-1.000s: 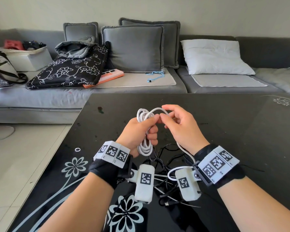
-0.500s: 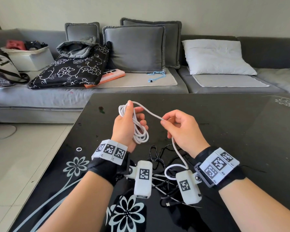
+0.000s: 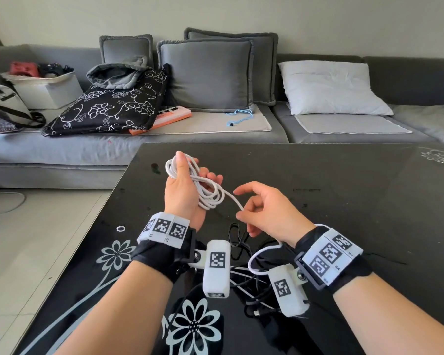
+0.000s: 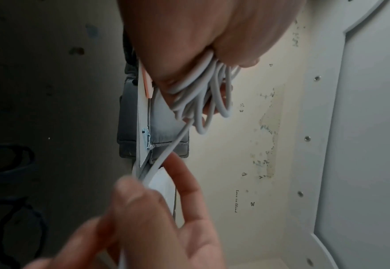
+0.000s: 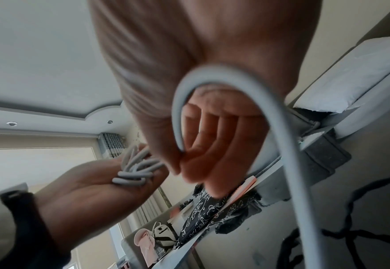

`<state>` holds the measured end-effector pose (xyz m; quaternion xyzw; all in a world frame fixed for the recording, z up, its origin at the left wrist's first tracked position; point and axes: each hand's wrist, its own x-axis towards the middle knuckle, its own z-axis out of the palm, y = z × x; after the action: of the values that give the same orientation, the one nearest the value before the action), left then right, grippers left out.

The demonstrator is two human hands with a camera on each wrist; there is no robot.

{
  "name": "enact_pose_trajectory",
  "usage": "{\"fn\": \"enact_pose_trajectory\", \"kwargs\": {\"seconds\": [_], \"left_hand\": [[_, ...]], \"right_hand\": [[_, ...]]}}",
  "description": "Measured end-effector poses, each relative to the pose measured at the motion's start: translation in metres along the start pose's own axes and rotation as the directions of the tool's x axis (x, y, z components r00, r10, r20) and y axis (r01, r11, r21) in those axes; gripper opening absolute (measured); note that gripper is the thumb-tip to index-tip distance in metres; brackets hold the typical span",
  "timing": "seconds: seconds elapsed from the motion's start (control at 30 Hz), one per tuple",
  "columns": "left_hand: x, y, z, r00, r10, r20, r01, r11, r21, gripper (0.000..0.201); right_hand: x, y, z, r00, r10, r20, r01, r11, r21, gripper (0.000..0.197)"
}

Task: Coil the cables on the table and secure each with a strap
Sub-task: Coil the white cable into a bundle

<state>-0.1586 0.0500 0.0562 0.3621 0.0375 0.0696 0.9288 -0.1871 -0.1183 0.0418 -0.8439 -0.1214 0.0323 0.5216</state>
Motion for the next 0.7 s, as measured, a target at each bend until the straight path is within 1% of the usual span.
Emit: {"fn": "enact_pose_trajectory", "kwargs": {"seconds": [0.03,0.1,0.2,0.27,0.37,0.53,0.63,0.7], "left_hand": [[0.002,0.001,-0.001,0.999,0.028,-0.021,-0.028,1.000,0.002,0.037],[0.007,0.007,-0.006,0.995,0.071,-0.065,-0.072,0.997,-0.009,0.036],[0.016,0.012,-0.014,0.991,0.075,-0.111,-0.076,0.997,-0.005,0.034],[0.017,0.009,-0.019,0.988,0.066,-0.138,-0.058,0.997,0.060,0.029],[0.016,0.000,-0.022,0.986,0.059,-0.155,-0.029,0.981,0.190,0.024],[0.015,-0.007,-0.024,0.993,0.025,-0.113,0.007,0.962,0.274,0.020],[0.009,-0.007,-0.020,0.999,-0.014,-0.035,0.024,0.954,0.300,0.019],[0.005,-0.008,-0.018,0.998,-0.055,0.028,0.042,0.942,0.333,0.023]], "right_hand": [[-0.001,-0.001,-0.002,0.999,0.008,0.042,-0.007,0.999,-0.033,0.035],[-0.001,-0.001,-0.004,0.996,0.006,0.085,0.004,0.993,-0.120,0.031],[0.000,0.002,-0.008,1.000,-0.015,0.028,0.021,0.980,-0.197,0.015],[0.001,0.001,-0.011,0.999,-0.030,-0.012,0.026,0.973,-0.230,0.013],[0.000,-0.003,-0.012,0.998,-0.060,-0.013,0.054,0.958,-0.281,0.014],[-0.002,-0.007,-0.011,0.992,-0.127,-0.017,0.122,0.976,-0.178,0.013],[-0.003,-0.013,-0.011,0.990,-0.141,-0.026,0.138,0.986,-0.094,0.012],[-0.004,-0.017,-0.011,0.988,-0.147,-0.039,0.145,0.988,-0.049,0.013]]}}
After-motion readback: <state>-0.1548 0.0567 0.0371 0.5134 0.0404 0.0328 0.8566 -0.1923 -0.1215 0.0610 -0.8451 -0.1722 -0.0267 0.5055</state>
